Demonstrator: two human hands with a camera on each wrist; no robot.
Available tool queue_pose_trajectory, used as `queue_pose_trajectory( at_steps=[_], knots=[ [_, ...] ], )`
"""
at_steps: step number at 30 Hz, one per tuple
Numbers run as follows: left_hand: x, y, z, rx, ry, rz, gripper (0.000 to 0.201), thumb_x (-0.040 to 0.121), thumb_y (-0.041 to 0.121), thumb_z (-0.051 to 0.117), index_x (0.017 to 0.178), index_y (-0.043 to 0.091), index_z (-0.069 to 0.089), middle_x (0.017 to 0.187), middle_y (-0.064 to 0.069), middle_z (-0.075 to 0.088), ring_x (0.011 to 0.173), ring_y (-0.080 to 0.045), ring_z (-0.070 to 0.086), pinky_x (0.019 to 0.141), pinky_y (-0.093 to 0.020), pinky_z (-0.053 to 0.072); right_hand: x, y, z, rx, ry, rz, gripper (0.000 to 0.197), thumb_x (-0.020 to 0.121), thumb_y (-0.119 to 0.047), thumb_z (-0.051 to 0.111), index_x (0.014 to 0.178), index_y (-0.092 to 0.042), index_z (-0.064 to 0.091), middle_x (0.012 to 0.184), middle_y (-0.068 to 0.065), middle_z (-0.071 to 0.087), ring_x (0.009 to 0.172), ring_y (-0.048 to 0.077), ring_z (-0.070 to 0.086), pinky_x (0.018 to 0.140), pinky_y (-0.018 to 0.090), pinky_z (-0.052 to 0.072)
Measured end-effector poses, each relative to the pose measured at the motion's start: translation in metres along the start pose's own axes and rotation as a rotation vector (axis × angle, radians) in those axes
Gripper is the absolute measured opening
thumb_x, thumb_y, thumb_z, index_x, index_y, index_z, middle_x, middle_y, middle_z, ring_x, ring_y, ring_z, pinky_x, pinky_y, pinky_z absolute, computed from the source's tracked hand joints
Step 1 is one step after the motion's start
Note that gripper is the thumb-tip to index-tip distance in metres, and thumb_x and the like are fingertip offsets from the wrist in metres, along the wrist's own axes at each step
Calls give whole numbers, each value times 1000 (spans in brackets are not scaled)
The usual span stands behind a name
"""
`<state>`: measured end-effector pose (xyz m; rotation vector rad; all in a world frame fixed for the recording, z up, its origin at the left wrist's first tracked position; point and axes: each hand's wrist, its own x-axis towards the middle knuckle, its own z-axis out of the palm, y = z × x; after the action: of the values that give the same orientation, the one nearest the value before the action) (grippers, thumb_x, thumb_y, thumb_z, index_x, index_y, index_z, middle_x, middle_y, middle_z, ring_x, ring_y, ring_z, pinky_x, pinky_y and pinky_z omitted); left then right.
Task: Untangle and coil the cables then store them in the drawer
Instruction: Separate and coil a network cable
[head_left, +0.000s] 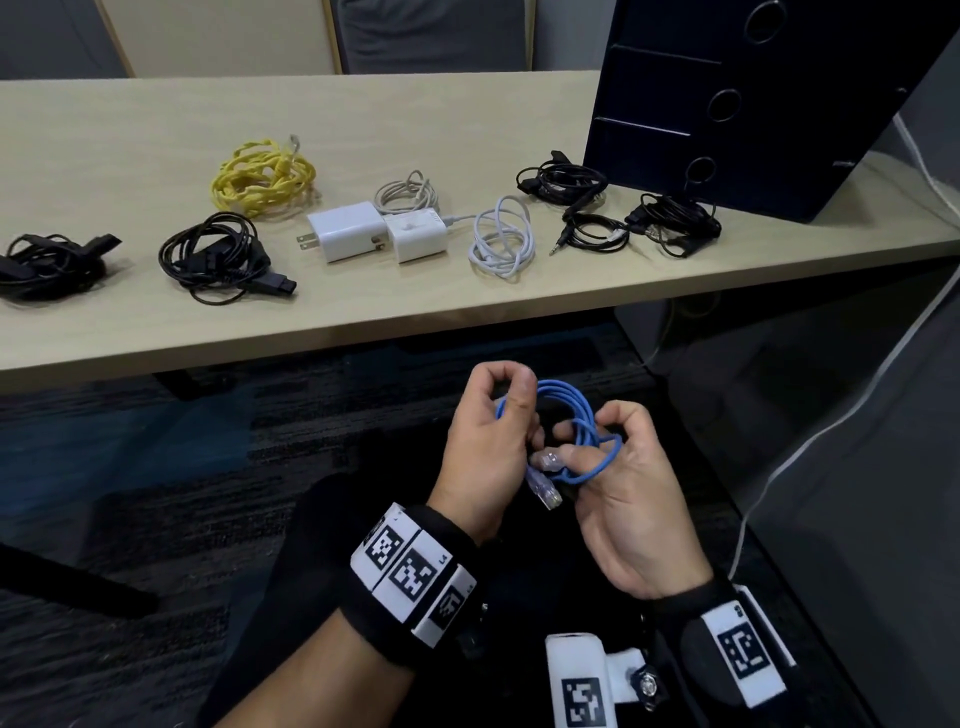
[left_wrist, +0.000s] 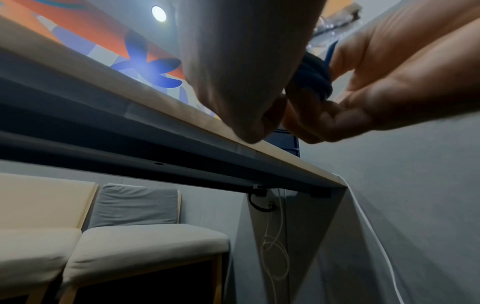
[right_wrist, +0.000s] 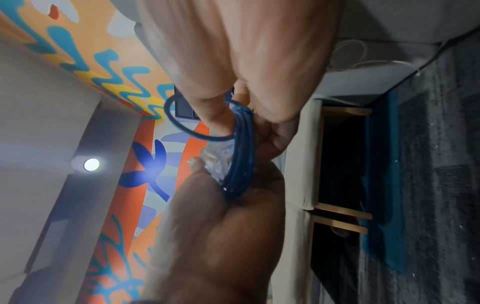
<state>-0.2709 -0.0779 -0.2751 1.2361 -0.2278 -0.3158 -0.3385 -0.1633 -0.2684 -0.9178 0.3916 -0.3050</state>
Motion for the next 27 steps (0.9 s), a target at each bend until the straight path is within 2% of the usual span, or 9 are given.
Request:
queue_pose_trajectory(
  at_steps=[4,8,10,13,16,18,22,25,27],
  knots=[
    [0,7,-10,166,-150,82,47,71,53,66,102,19,55,70,10,57,63,-5,53,61,-19,45,4,-3,-3,-84,28,-58,44,74,23,59,92,-14,43,81,12,58,80,28,56,75,38,51],
    [-1,14,-19,370,-395,-9,87,53,35,89,127,24,44,100,10,58,86,-2,58,80,-18,47,7,-11,-8,-173,87,-100,41,72,18,63,90,-14,47,83,11,61,82,32,63,73,45,55],
    [-3,14,-19,463,-383,2,93,53,27,92,131,28,40,106,8,59,95,1,57,85,-16,47,8,-13,-8,-207,93,-107,40,78,22,57,91,-14,48,82,8,64,81,32,65,75,48,56],
    [-6,14,-13,487,-306,34,82,58,30,85,128,31,43,100,10,57,88,0,58,80,-16,49,6,-14,-5,-197,82,-127,39,80,23,55,91,-14,49,79,7,65,81,31,66,76,46,57],
    [-8,11,-7,361,-208,-22,48,76,25,71,119,30,51,95,8,62,75,-9,62,68,-22,51,5,-11,-5,-117,40,-138,35,84,21,53,93,-12,47,83,11,65,82,27,68,69,35,57],
    [-7,10,-6,311,-139,-30,33,81,22,61,112,29,56,93,9,66,73,-8,61,70,-27,51,3,-9,-6,-69,28,-153,32,85,18,54,95,-12,47,86,10,66,84,22,69,74,31,57],
    [-3,13,-2,102,-139,-120,34,91,-7,47,112,17,61,91,1,68,72,-11,58,66,-24,47,0,-6,-5,126,8,-147,33,72,8,60,93,-13,45,89,8,64,83,21,70,82,41,59],
    [-2,11,-1,52,-108,-113,34,90,-9,49,109,15,62,94,-6,70,79,-14,63,68,-24,50,-1,-6,-4,153,-15,-123,36,67,4,63,93,-14,44,89,9,63,83,23,69,86,48,55],
    [-2,9,-1,9,-105,-92,38,90,-9,54,114,19,59,90,-11,67,75,-15,61,65,-24,51,0,-6,-6,141,-30,-127,43,62,-2,70,95,-15,44,91,8,63,88,28,71,84,49,56]
  ],
)
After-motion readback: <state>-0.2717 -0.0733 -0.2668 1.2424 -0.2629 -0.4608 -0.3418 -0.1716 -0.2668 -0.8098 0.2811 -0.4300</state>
